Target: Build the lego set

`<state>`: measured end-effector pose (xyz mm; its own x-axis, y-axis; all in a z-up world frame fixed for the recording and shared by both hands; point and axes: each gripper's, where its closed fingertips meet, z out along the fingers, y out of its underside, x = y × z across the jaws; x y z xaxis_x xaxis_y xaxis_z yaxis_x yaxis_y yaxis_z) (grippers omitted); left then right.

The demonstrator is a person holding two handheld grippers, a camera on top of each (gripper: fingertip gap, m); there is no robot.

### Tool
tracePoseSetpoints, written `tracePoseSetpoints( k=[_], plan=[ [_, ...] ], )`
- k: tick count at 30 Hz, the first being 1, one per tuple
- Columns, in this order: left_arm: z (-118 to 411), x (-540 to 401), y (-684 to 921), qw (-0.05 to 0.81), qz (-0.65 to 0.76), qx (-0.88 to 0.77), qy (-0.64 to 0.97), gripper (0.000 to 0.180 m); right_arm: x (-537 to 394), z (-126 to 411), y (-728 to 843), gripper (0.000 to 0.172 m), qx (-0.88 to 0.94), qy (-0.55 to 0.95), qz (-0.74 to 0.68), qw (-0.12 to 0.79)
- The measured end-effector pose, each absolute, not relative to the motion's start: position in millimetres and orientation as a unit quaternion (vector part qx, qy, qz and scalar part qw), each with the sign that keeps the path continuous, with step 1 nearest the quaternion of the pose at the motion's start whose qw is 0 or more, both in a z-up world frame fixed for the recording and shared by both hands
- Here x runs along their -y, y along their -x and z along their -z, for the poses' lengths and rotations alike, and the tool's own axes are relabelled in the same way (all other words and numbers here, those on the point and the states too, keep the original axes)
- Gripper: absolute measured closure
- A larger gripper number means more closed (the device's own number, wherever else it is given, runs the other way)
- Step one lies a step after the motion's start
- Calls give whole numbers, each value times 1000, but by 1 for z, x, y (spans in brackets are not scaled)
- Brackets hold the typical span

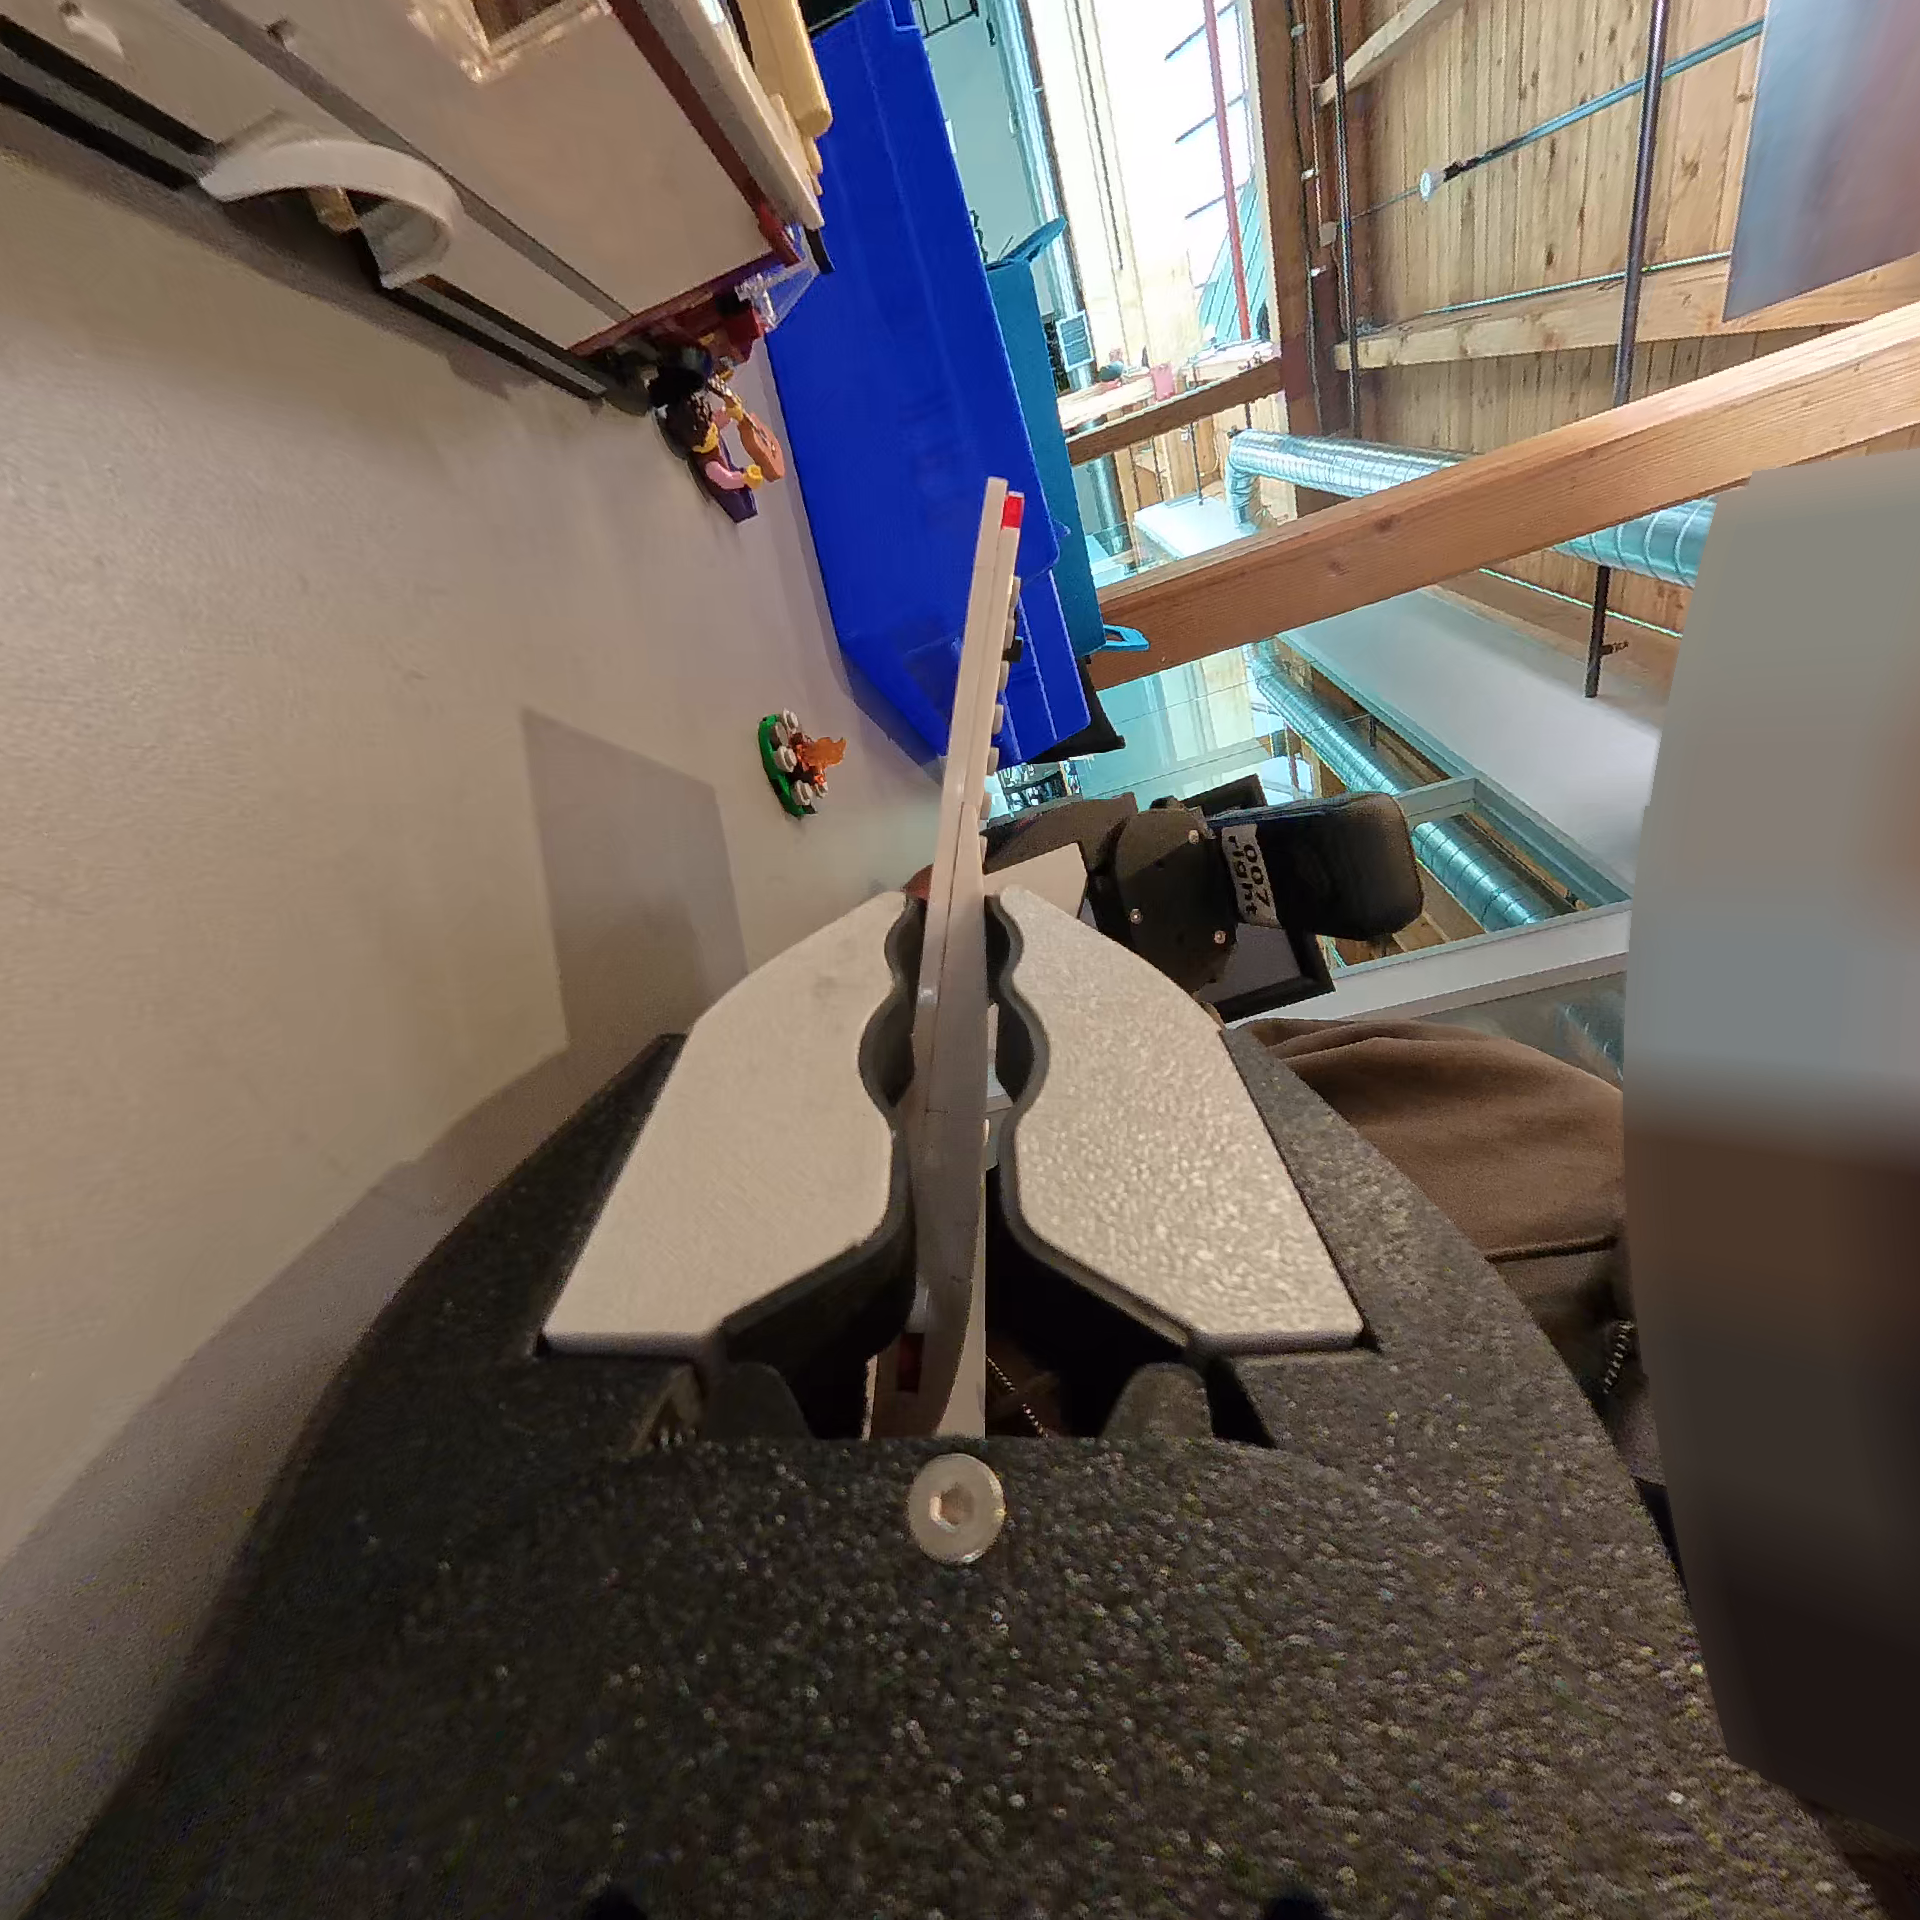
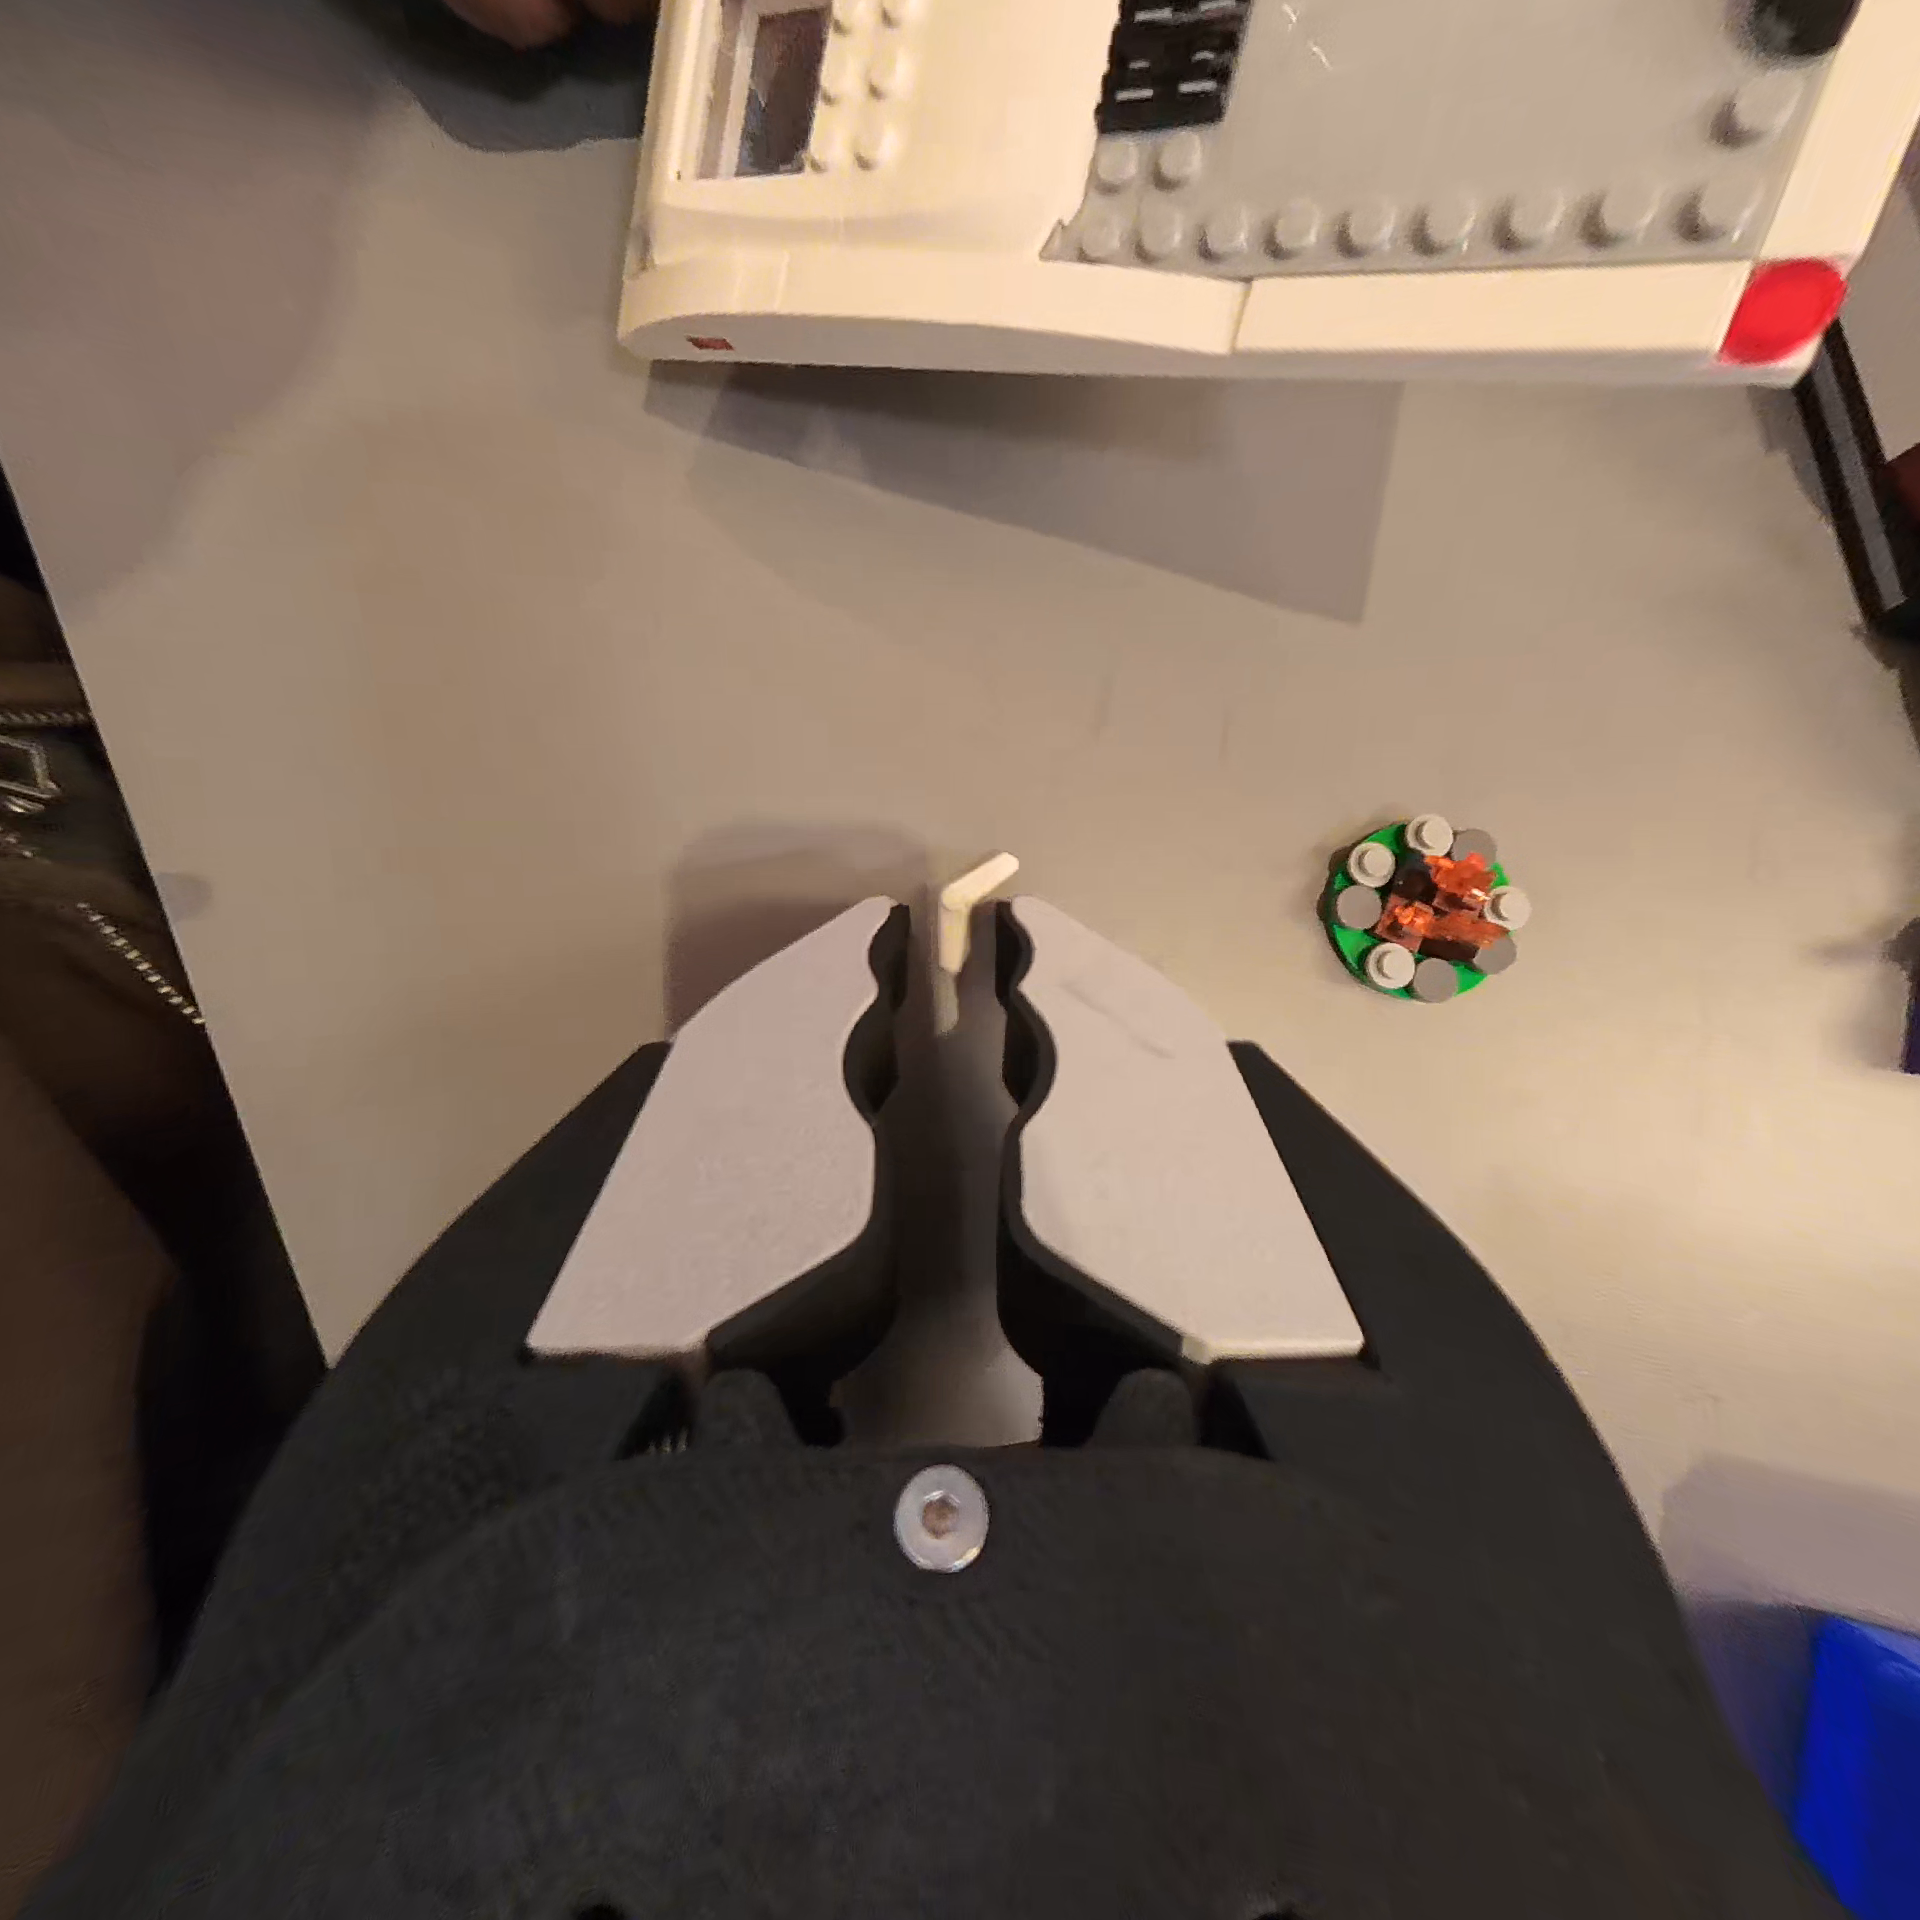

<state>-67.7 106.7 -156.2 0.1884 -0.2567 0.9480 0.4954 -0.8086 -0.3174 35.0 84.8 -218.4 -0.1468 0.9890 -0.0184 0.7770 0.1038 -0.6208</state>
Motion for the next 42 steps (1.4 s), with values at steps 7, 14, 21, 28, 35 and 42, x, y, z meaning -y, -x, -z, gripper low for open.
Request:
tracePoseSetpoints(
  k=[7,14,21,28,35,42],
  plan=[
    [158,-106,67,292,632,89,712,170,-83,218,-32,167,722,609,-258,204],
    [163,-106,66,277,631,113,715,169,-114,193,-14,167,698,605,-246,292],
    [167,-104,59,264,636,134,713,170,-146,134,30,167,648,582,-278,404],
    [168,-104,60,269,628,137,717,170,-156,149,48,167,658,578,-266,403],
    [170,-106,62,282,611,137,727,170,-157,155,47,167,663,579,-271,390],
    [169,-104,59,293,596,113,739,169,-157,156,46,167,667,579,-268,385]
  ],
)
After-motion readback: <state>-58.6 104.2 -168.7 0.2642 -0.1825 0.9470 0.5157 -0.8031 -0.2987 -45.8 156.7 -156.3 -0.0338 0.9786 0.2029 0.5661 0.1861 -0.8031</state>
